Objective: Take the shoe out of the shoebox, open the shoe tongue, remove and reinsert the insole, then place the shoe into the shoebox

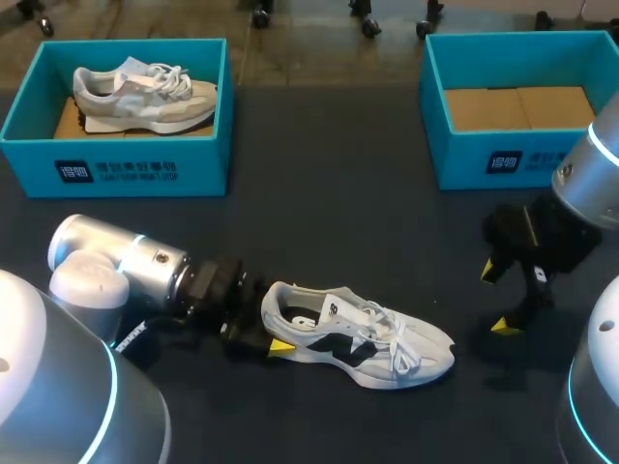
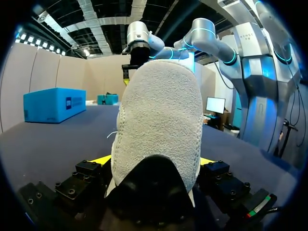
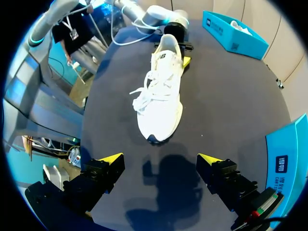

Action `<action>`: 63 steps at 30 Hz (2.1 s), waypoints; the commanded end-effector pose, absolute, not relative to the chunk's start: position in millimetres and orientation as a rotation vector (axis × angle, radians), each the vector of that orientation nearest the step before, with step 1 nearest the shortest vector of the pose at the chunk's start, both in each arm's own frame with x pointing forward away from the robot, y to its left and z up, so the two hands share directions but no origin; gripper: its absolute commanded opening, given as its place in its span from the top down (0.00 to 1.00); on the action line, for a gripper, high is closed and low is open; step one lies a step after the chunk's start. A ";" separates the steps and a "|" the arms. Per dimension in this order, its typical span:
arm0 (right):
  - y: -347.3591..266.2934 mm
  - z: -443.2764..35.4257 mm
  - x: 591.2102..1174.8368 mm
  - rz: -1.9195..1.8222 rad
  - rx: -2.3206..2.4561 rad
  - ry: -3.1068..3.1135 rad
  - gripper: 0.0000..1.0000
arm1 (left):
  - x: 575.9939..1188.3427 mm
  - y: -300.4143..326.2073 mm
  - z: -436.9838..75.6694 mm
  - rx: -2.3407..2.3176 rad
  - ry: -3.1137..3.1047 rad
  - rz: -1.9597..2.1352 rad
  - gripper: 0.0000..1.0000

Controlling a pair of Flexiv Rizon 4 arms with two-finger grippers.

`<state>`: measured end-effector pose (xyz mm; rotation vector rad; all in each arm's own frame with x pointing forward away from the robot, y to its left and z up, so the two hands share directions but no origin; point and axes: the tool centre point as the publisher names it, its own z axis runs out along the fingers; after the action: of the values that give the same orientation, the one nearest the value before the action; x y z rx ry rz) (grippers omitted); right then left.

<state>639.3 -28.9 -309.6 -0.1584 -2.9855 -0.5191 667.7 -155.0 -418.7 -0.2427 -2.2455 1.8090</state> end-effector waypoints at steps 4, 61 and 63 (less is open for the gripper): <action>-28.3 -309.8 638.7 -0.515 -0.160 -2.987 0.00 | 667.0 -160.7 -422.4 -0.238 -2.254 1.806 0.00; -28.3 -309.8 638.7 -0.515 -0.160 -2.987 0.00 | 676.1 -128.3 -419.4 -0.029 -2.329 1.907 1.00; -28.3 -309.8 638.7 -0.515 -0.160 -2.987 0.00 | 676.1 -128.3 -419.4 -0.029 -2.329 1.907 1.00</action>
<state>639.3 -28.9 -309.6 -0.1584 -2.9855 -0.5192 675.5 -128.7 -419.5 -0.0285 -2.3299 1.9082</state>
